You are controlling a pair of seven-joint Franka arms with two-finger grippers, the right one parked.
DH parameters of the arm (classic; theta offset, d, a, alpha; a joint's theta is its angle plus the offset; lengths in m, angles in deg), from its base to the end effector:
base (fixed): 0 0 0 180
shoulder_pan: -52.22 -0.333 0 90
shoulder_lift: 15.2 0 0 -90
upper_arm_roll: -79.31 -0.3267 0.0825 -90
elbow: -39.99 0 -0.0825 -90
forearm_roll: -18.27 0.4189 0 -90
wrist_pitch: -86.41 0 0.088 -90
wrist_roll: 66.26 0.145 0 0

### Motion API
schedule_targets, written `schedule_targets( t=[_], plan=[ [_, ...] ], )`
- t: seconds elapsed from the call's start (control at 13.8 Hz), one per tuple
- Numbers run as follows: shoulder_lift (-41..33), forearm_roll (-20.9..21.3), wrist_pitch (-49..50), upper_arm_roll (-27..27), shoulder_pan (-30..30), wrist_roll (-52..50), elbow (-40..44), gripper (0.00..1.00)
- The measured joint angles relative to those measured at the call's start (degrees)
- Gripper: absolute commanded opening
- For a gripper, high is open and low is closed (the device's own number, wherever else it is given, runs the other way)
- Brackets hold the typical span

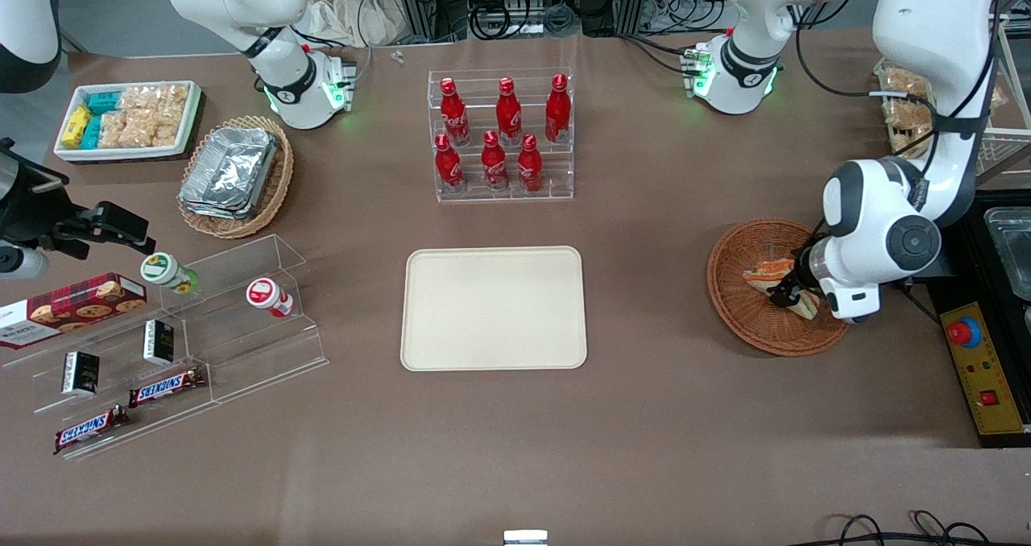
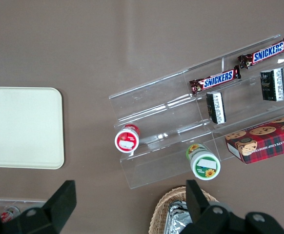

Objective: Place sandwich from basket to tray
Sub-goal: 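Close the left gripper on the wrapped sandwich's edge, then lift the sandwich out of the basket with the left gripper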

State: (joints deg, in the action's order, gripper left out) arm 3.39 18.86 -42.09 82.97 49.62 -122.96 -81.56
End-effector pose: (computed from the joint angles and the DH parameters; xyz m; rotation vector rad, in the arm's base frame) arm 0.5711 -0.0110 0.1883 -2.6952 -1.4119 0.2804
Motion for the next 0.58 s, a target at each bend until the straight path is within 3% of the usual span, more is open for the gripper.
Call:
schedule_targets(
  t=[0.36, 0.58],
  plan=[
    [-0.5, 0.0, -0.3, 0.0, 0.0, 0.4, 0.6, 0.00],
    [-6.3, 0.1, 9.4, 0.0, 0.0, 6.5, 3.3, 0.00]
  ],
)
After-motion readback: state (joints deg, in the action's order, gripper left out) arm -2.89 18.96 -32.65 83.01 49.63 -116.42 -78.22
